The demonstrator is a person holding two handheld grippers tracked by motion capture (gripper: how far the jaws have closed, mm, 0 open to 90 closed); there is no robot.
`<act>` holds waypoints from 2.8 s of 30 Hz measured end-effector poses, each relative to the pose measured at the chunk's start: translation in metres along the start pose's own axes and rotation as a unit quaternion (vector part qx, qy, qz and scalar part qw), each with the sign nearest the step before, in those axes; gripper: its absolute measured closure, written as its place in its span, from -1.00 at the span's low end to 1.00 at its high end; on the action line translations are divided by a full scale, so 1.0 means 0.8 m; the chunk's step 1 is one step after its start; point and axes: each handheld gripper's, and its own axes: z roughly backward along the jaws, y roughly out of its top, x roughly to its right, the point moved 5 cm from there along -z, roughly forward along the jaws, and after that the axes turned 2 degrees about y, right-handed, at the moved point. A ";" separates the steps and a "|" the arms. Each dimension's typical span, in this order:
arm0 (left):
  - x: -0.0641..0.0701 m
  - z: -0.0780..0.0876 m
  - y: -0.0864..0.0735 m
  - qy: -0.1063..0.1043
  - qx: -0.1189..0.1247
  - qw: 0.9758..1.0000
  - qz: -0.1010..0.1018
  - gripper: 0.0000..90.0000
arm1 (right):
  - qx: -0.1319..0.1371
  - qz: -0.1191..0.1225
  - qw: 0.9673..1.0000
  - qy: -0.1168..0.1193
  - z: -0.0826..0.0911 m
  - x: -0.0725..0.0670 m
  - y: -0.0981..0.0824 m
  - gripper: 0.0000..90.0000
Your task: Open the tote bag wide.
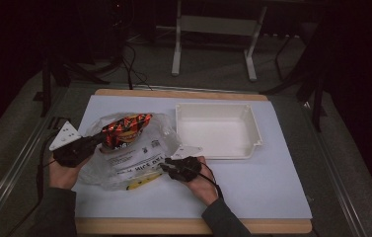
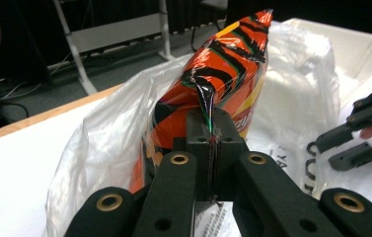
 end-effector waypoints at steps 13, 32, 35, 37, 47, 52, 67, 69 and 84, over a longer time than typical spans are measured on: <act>0.015 0.006 0.020 -0.037 0.026 0.999 0.009 0.98 | -0.019 -0.002 1.000 0.014 -0.021 -0.010 -0.007 0.51; 0.024 0.035 0.054 -0.071 0.059 0.995 0.023 0.98 | 0.001 0.005 1.000 0.012 -0.002 -0.013 -0.007 0.51; 0.023 0.040 0.059 -0.071 0.062 0.995 0.024 0.98 | 0.002 0.006 1.000 0.011 0.002 -0.014 -0.009 0.51; 0.023 0.042 0.061 -0.072 0.065 0.995 0.026 0.98 | 0.003 0.006 1.000 0.011 0.005 -0.015 -0.011 0.51; 0.020 0.050 0.067 -0.076 0.071 0.994 0.032 0.98 | 0.006 0.007 1.000 0.008 0.019 -0.015 -0.023 0.50; 0.019 0.054 0.070 -0.082 0.075 0.993 0.041 0.98 | 0.006 0.000 1.000 0.004 0.025 -0.011 -0.031 0.50; 0.014 0.063 0.083 -0.084 0.081 0.992 0.046 0.98 | 0.009 -0.014 1.000 -0.006 0.035 -0.002 -0.048 0.50; 0.015 0.064 0.085 -0.085 0.083 0.992 0.046 0.98 | 0.011 -0.014 1.000 -0.007 0.035 -0.001 -0.050 0.49; 0.013 0.068 0.097 -0.084 0.093 0.991 0.052 0.98 | 0.014 -0.025 1.000 -0.013 0.034 0.005 -0.055 0.49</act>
